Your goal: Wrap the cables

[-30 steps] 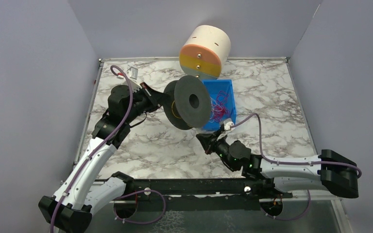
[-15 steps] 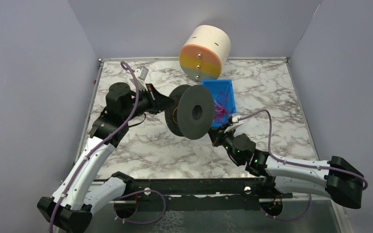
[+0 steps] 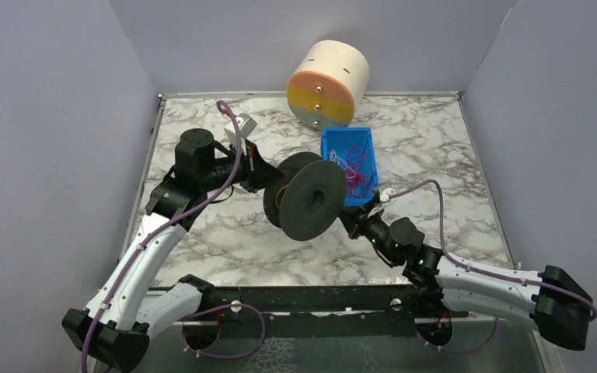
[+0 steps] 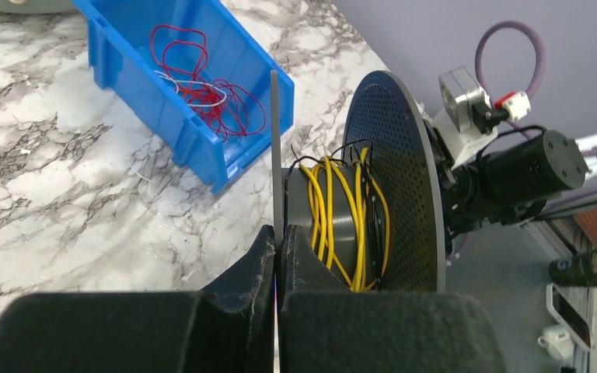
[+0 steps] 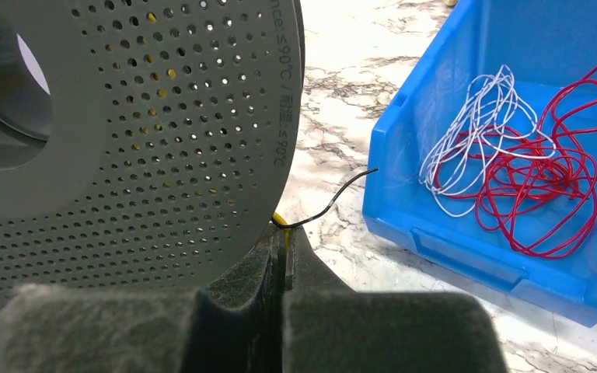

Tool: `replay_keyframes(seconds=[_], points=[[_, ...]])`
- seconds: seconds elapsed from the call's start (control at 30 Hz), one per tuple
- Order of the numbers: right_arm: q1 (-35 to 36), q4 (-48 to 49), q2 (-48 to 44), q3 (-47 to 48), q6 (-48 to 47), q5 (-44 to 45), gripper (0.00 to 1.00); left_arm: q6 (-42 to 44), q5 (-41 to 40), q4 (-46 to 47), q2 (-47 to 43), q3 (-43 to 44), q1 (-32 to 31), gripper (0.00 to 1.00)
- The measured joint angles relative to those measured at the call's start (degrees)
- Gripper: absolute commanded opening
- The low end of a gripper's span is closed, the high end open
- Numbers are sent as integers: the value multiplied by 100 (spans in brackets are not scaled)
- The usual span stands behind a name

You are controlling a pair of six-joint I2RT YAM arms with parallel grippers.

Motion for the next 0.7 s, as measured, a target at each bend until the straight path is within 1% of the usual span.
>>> replay_keyframes(seconds=[0.3, 0.5, 0.7], points=[[-256, 164, -306, -376, -74, -463, 1, 804, 658, -286, 133, 0, -4, 0], [-450, 280, -273, -459, -35, -581, 1, 1266, 570, -601, 258, 7, -140, 0], [-514, 461, -107, -531, -63, -861, 1, 1438, 293, -796, 389, 11, -247, 0]])
